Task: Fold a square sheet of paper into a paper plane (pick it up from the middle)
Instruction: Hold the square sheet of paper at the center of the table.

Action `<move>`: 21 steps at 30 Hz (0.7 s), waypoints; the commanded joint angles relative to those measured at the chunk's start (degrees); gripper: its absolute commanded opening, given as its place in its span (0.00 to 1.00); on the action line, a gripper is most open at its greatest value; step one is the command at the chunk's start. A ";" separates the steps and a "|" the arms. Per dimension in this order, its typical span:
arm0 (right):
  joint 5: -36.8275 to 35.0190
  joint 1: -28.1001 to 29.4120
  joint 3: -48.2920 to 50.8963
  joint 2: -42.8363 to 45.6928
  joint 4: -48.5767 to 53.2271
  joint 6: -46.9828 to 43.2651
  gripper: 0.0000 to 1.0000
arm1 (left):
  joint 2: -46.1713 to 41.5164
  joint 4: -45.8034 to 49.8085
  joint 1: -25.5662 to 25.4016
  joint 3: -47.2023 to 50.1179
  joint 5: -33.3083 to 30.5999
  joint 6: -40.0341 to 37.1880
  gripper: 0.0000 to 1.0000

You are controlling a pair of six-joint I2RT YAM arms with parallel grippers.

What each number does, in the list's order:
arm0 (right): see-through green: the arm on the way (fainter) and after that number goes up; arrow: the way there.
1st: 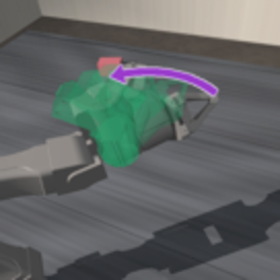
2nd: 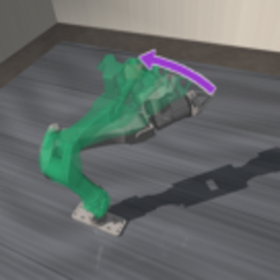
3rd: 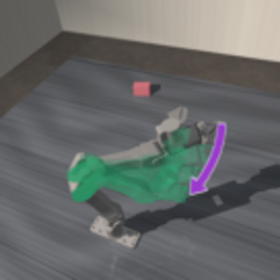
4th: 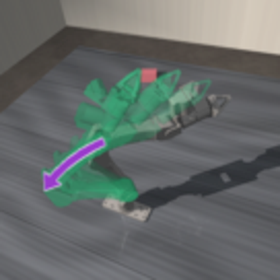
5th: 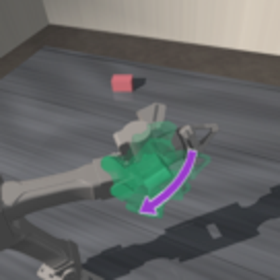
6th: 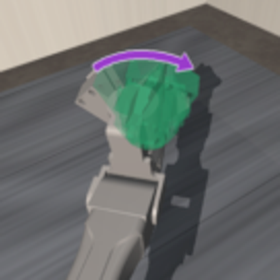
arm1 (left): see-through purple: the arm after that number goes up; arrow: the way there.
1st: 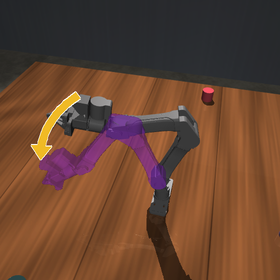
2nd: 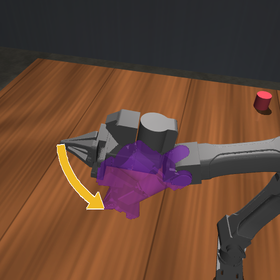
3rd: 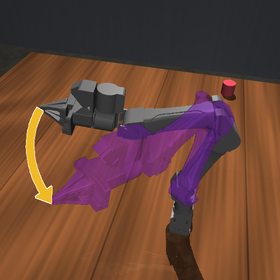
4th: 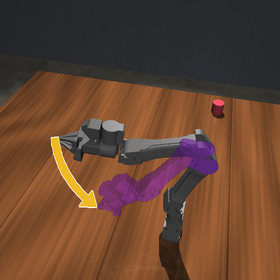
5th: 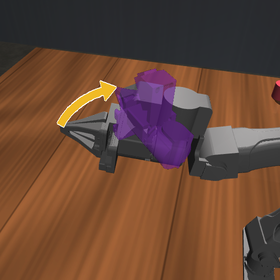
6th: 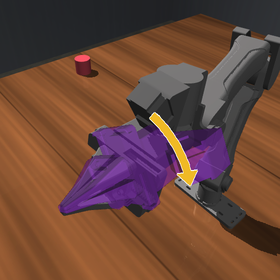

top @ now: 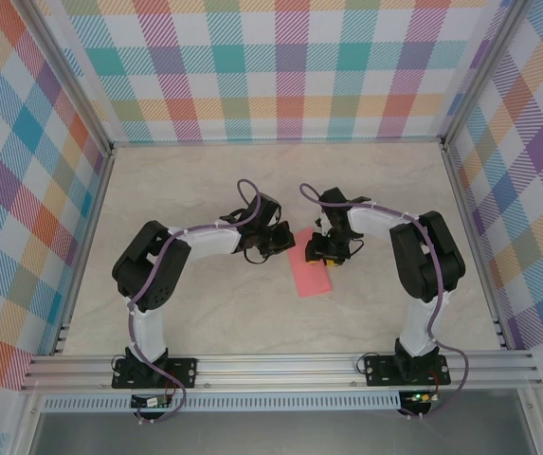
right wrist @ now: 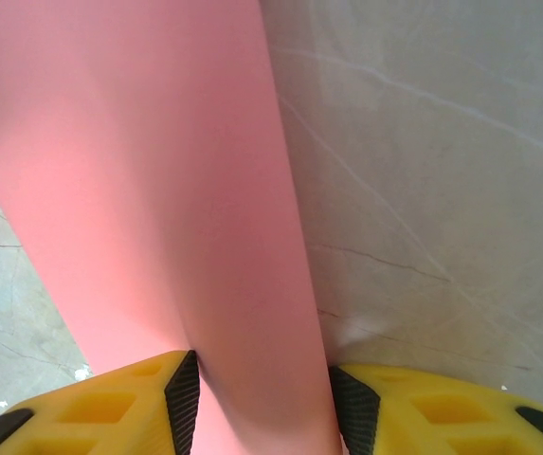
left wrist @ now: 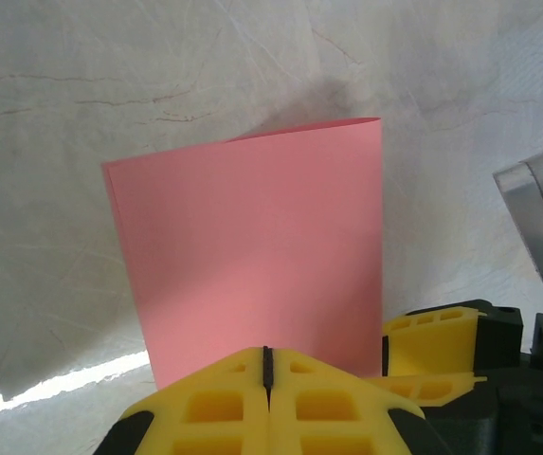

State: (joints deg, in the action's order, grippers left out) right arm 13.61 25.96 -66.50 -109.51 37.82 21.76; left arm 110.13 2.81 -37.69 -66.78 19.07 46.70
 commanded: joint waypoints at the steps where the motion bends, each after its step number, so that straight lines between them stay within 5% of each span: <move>1: -3.32 2.87 5.06 -11.16 -7.33 -1.33 0.48 | 1.01 -0.63 0.08 0.52 1.05 0.15 0.00; 21: -3.30 3.13 4.45 -13.07 -6.45 0.10 0.49 | 2.71 -0.74 -0.87 -0.69 2.15 0.33 0.00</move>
State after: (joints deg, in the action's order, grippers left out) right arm 13.69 26.00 -67.70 -110.45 39.11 22.22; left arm 111.96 2.66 -38.15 -66.78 20.14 46.72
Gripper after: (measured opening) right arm 0.491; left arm 0.040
